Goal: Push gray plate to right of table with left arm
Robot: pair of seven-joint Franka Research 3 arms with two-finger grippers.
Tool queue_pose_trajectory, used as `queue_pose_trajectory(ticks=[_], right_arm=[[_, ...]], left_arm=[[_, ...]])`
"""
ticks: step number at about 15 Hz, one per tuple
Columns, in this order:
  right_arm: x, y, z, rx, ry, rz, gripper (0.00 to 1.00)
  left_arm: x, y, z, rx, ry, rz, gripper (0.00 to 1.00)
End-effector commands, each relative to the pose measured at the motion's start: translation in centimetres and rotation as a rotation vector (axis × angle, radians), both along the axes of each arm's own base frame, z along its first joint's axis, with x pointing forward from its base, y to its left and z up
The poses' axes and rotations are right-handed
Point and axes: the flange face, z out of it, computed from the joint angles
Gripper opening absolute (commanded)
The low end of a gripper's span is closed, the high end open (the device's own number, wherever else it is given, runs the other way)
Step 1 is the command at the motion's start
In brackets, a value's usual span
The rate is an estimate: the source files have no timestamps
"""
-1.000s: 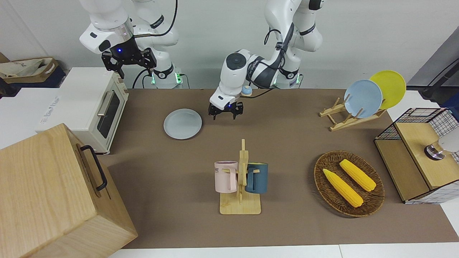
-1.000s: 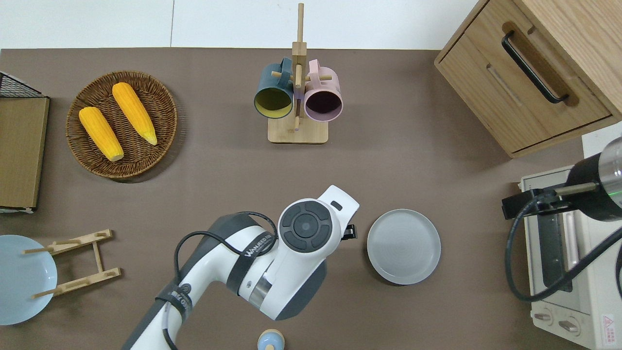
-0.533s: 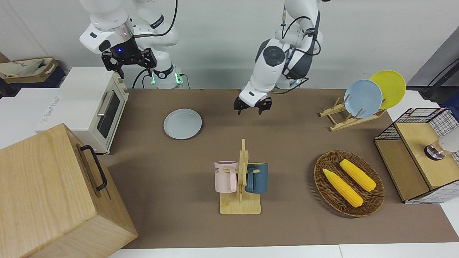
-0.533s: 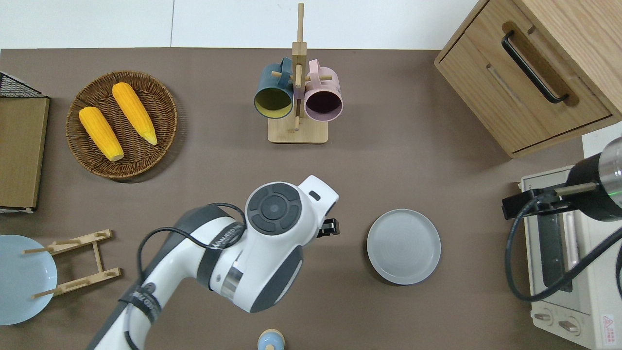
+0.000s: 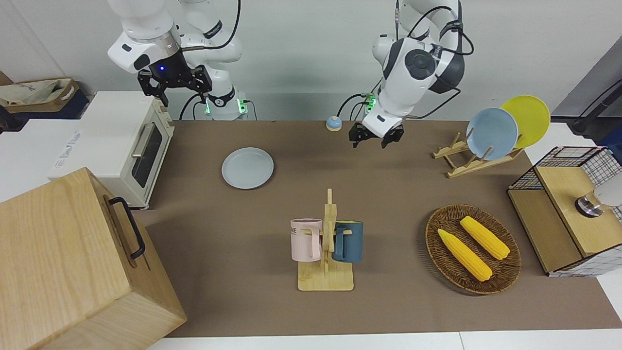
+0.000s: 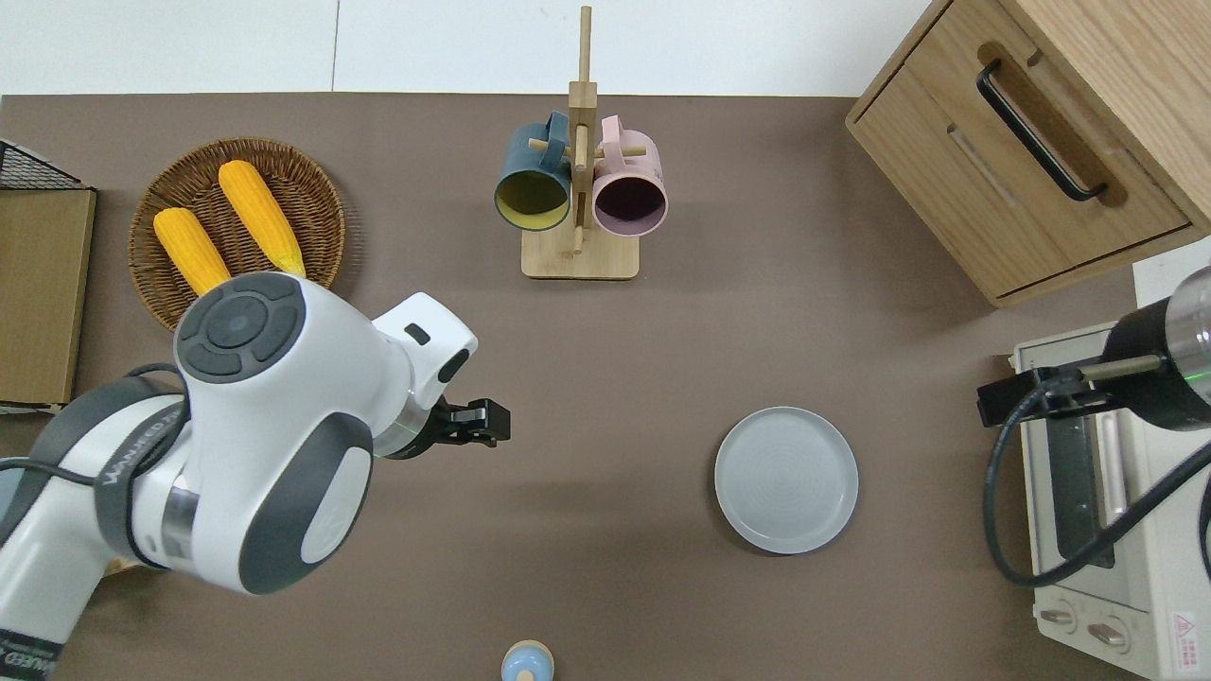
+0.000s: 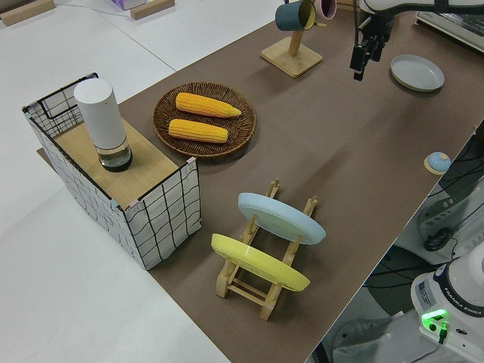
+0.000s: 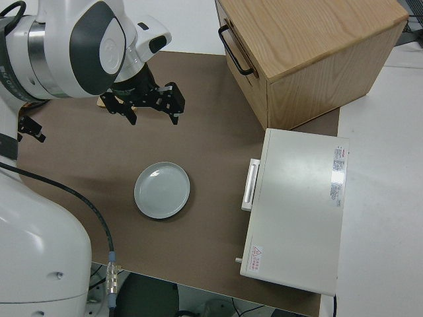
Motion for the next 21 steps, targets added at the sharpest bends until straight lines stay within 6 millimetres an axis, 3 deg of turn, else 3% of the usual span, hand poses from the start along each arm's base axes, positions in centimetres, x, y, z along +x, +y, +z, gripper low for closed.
queue_pose_trajectory(ticks=[1, 4, 11, 13, 16, 21], right_arm=[[-0.3, -0.1, 0.4, 0.002, 0.004, -0.014, 0.983], [-0.3, -0.2, 0.4, 0.001, 0.004, -0.017, 0.983], [-0.3, -0.2, 0.4, 0.002, 0.004, -0.015, 0.983], [-0.3, -0.1, 0.4, 0.002, 0.004, -0.014, 0.983], [-0.3, -0.2, 0.4, 0.001, 0.004, -0.017, 0.983], [-0.3, -0.1, 0.4, 0.001, 0.004, -0.015, 0.983]], left_arm=[[-0.6, 5.6, 2.5, 0.003, 0.001, -0.031, 0.99], [-0.1, 10.8, 5.6, 0.042, -0.01, -0.054, 0.99], [-0.8, 18.8, 8.9, 0.092, -0.027, -0.083, 0.99], [-0.7, 19.8, 10.8, 0.093, -0.049, -0.088, 1.0], [-0.7, 21.1, 11.4, 0.091, -0.056, -0.066, 1.0], [-0.1, 20.8, 13.9, 0.095, -0.126, -0.061, 1.0]])
